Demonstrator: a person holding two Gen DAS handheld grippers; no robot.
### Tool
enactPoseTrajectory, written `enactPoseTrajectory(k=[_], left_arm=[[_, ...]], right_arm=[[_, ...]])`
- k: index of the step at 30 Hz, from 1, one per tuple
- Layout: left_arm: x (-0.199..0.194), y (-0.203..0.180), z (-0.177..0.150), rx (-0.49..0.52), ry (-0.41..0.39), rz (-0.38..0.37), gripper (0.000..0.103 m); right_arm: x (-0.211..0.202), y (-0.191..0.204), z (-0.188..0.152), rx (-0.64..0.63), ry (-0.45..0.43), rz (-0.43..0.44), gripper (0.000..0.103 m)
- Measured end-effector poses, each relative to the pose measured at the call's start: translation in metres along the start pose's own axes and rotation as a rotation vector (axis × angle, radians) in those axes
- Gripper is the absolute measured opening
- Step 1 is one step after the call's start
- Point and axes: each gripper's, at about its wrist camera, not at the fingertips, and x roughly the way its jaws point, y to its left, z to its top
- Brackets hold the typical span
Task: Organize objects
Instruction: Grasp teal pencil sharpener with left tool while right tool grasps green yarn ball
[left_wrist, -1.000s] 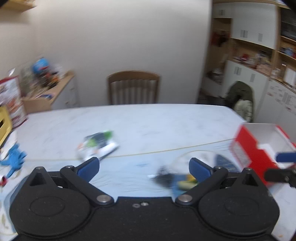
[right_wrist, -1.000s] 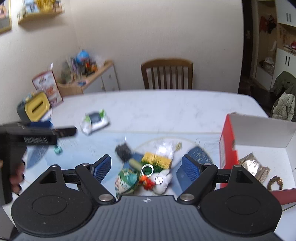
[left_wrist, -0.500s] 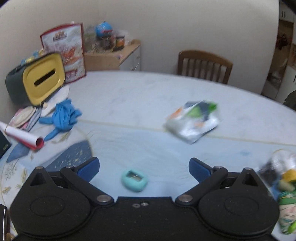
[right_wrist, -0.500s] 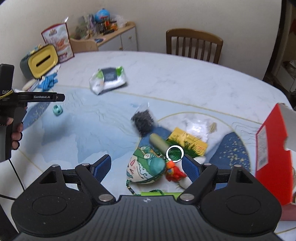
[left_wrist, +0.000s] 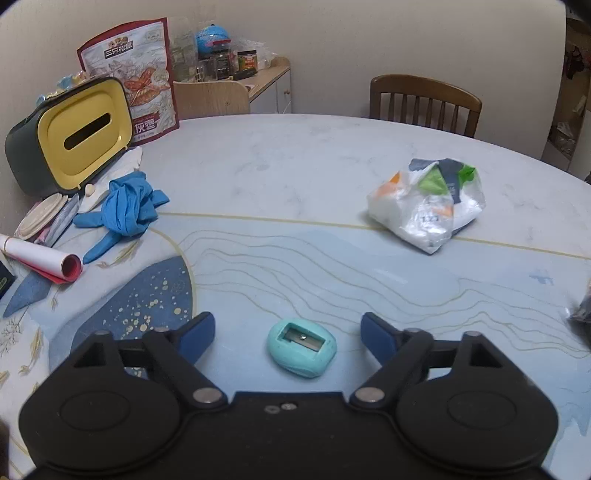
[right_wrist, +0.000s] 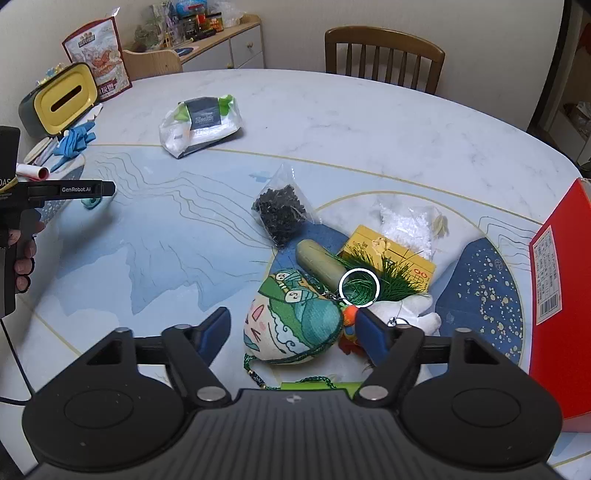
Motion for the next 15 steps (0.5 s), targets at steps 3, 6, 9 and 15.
enactPoseTrajectory(k=[3,6,9,15], left_arm=[[0.0014,0.0005,-0.0014,-0.01,0.001,0.004,0.075],[0.0011,0.0023,-0.0028,-0.023,0.001,-0.002,0.074],[-0.0011,0.0024,-0.0042,-0.021,-0.005,-0.012,0.064],[-0.0051,0.001,-0.0046,-0.019,0.001,-0.051,0.04]], right_arm=[[0.002,0.0008,0.0008,0.0,0.006,-0.007,0.066],[0.0032,0.0019,0.0015,-0.006,0.012,-0.014,0.066],[0.0038,0.0037,0.0024,-0.012,0.006,-0.014,0.059],[0.0059,0.0037,0.0016,-0.011,0.011,-0.019,0.047]])
